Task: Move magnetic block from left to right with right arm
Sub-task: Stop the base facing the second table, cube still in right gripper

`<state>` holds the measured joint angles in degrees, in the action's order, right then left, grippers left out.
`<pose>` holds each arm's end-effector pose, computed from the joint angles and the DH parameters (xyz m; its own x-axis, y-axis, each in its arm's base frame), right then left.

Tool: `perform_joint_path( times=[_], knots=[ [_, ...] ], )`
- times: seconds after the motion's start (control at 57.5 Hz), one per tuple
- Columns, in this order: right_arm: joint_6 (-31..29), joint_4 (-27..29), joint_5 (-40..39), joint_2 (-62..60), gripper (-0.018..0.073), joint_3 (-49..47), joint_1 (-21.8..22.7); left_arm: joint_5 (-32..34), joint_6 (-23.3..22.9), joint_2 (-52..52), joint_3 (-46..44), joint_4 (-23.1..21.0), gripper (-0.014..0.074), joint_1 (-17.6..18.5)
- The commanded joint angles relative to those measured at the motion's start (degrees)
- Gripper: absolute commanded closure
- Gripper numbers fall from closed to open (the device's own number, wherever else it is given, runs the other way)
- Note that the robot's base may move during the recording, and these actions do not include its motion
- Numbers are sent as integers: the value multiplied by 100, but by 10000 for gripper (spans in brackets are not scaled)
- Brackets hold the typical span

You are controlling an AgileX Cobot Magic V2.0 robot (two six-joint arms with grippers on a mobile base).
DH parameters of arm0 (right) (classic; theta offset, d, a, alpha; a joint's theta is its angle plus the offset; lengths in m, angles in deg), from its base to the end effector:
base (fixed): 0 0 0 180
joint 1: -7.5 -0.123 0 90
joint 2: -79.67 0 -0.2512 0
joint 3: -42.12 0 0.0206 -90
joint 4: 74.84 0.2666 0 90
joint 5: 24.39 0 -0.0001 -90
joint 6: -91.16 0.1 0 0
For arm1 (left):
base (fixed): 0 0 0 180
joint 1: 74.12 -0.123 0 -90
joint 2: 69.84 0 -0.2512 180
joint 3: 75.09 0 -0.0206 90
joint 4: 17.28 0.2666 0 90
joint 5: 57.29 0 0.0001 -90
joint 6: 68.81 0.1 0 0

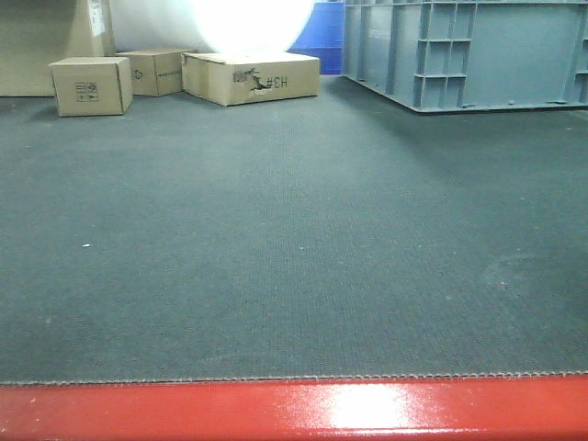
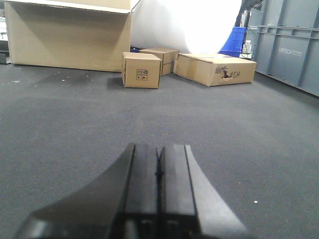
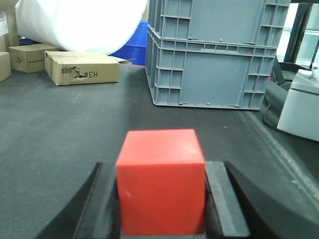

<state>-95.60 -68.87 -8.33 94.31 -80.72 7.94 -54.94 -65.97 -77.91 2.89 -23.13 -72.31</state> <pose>0.1037 0.0021 0.2931 0.0392 -0.0181 -0.9991 -0.0204 0.9996 -0.0189 0.1152 -0.0032 0.2080 0.1079 -0.0559 -0.9926 0.0331 0.9981 -0.0526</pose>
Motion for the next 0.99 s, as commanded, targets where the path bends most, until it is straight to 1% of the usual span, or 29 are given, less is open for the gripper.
perform_joint_path(
  times=[0.0,0.505,0.644,0.678,0.818,0.974],
  knots=[
    [-42,24,-501,77,233,-165,27,523,14,56,44,-40,722,16],
    [-42,24,-501,77,233,-165,27,523,14,56,44,-40,722,16],
    [-42,37,-663,76,233,-165,27,523,14,56,44,-40,722,16],
    [-25,100,-633,86,233,-172,27,523,14,56,44,-40,722,16],
    [43,854,-235,366,233,-335,27,523,14,56,44,-40,722,16],
    [37,917,264,1231,233,-761,27,523,14,56,44,-40,722,16]
  ],
)
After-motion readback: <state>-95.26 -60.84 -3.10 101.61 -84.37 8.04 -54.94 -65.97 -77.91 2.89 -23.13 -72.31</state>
